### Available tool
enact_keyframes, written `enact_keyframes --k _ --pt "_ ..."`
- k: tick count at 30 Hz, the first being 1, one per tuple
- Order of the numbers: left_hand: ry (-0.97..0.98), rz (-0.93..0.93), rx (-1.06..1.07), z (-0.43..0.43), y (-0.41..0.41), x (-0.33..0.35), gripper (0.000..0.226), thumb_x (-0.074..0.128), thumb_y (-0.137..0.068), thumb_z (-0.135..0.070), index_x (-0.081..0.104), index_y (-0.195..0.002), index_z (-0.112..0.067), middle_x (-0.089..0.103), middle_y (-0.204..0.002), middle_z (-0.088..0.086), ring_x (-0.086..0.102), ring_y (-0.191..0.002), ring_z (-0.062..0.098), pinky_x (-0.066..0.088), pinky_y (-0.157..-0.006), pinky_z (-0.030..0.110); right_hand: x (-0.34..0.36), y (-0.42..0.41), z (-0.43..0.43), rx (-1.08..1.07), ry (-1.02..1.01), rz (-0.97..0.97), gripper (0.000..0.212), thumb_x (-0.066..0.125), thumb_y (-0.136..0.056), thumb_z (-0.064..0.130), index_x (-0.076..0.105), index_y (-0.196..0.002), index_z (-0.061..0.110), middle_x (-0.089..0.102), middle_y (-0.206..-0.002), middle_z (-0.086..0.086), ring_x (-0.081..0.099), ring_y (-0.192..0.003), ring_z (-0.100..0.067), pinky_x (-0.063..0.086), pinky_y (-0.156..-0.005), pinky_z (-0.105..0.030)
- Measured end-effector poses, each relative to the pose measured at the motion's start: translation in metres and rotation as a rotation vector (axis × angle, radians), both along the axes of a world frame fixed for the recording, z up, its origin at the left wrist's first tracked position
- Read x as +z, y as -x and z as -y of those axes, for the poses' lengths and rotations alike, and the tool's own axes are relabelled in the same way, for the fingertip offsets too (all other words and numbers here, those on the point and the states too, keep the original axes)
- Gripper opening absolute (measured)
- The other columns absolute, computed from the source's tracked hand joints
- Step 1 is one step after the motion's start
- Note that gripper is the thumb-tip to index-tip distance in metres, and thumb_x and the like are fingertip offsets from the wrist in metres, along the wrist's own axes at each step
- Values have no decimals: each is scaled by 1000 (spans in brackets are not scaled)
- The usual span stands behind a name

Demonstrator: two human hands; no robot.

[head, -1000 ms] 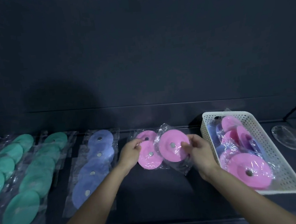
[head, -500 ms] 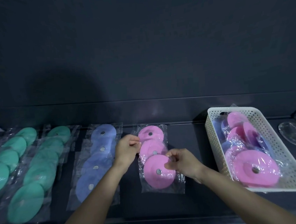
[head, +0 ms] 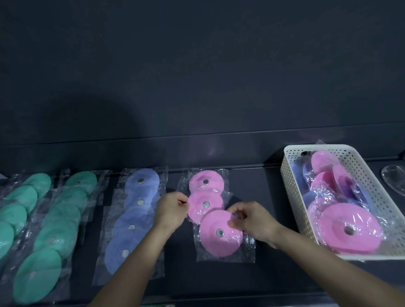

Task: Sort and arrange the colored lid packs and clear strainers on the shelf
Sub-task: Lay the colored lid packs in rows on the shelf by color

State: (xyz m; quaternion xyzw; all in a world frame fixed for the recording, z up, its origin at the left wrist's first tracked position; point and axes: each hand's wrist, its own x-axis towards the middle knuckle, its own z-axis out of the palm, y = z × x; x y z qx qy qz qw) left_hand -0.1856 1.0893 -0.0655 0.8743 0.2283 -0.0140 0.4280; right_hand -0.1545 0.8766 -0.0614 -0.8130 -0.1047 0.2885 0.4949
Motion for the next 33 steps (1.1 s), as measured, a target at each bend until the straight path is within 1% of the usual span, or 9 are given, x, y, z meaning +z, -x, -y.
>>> enact_keyframes --k 4,12,17,20,24,27,29,31,33 --pt "-132 88 -110 -4 -5 5 37 45 -86 8 75 -96 -11 69 -94 7 63 -81 18 48 -73 22 5 -1 -2 32 -12 -14 22 68 -82 -1 67 -78 21 54 -63 9 46 -51 4 40 -53 -11" --pt "-137 107 -214 0 -28 9 33 48 -86 8 76 -91 -9 73 -99 3 60 -85 10 35 -65 3 1 -1 -7 2 11 -44 15 73 -78 1 67 -80 15 54 -67 4 47 -58 -5 40 -51 -14" --pt "-152 133 -192 0 -27 0 26 54 -87 5 71 -104 -5 68 -107 8 63 -98 21 44 -83 19 -1 1 -12 -33 42 17 24 76 -74 2 60 -74 20 52 -63 8 46 -55 -2 39 -55 -13" --pt "-203 184 -138 -3 -19 -2 29 57 -88 -1 65 -114 -7 61 -113 10 59 -102 24 40 -86 19 -1 1 -16 -39 46 57 26 77 -73 2 58 -73 19 50 -60 11 44 -51 1 37 -53 -11" --pt "-191 93 -223 -4 -9 -6 35 55 -91 -10 57 -126 -8 58 -127 9 53 -116 23 39 -99 27 -1 2 -24 -18 73 94 25 75 -74 3 56 -73 18 50 -60 11 44 -50 2 39 -54 -13" --pt "-217 104 -228 -3 -4 -10 41 61 -88 -12 56 -128 -6 57 -130 10 52 -120 25 39 -103 33 -3 2 -27 65 206 298 20 73 -75 10 60 -86 20 53 -77 7 50 -73 -9 41 -70 -20" --pt "-226 123 -199 -2 -3 -9 39 63 -86 -13 59 -124 -5 61 -122 10 56 -112 25 43 -97 31 -5 4 -23 154 278 458 39 71 -79 19 62 -116 24 54 -105 2 46 -102 -14 35 -91 -19" --pt "-233 129 -177 -3 -3 -11 37 64 -85 -15 61 -120 -5 62 -117 11 58 -107 25 44 -93 32 -3 6 -17 302 295 551 56 68 -82 34 50 -135 29 40 -139 0 31 -127 -19 24 -106 -21" --pt "-236 126 -157 -3 -3 -13 39 66 -85 -19 60 -121 -6 62 -119 11 57 -108 24 43 -93 29 -5 9 -12 473 345 601 68 65 -81 48 39 -142 35 19 -156 2 14 -141 -19 20 -114 -30"
